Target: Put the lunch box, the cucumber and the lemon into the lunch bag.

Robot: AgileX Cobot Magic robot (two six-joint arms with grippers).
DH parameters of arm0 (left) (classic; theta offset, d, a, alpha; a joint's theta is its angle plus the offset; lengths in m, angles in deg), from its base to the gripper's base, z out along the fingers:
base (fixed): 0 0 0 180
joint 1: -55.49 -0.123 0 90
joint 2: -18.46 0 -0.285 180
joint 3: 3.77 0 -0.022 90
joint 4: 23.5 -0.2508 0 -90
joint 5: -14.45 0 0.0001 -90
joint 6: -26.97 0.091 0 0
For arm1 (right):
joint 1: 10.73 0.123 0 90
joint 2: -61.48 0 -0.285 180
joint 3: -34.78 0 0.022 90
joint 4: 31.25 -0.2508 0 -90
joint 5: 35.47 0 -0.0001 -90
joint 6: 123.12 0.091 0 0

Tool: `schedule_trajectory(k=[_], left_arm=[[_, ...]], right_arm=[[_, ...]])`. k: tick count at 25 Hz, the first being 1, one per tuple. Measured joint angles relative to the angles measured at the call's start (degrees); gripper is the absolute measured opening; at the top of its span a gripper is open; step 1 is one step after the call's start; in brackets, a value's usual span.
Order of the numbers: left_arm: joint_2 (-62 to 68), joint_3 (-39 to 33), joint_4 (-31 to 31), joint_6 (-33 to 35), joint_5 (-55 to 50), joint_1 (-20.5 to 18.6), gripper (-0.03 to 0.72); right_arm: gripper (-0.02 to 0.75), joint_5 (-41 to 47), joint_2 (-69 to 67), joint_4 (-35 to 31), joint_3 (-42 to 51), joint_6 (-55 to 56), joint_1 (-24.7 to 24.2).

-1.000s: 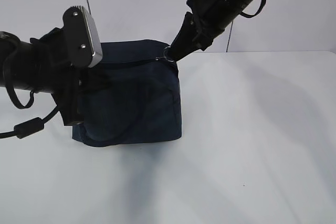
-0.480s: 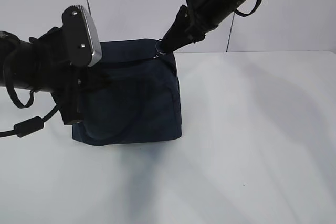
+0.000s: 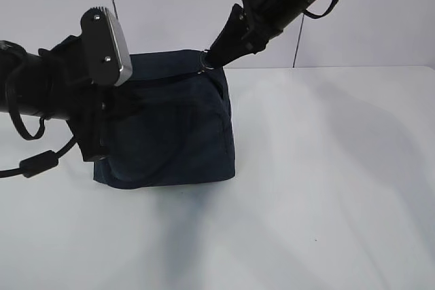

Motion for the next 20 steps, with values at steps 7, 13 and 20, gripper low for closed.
schedule_trajectory(k=[7,13,20], left_arm=[[0.5,0.0,0.6,0.0,0.0,0.0,-0.003],[0.8,0.1,1.4,0.0,0.0,0.0,-0.003],[0.8,0.1,1.8,0.0,0.0,0.0,-0.003]], right_arm=[[0.008,0.2,0.0,5.7,-0.4,-2.9,0.0],[0.008,0.3,0.0,6.5,-0.4,-13.1,0.0],[0.008,0.2,0.0,6.5,-0.4,-20.5,0.0]])
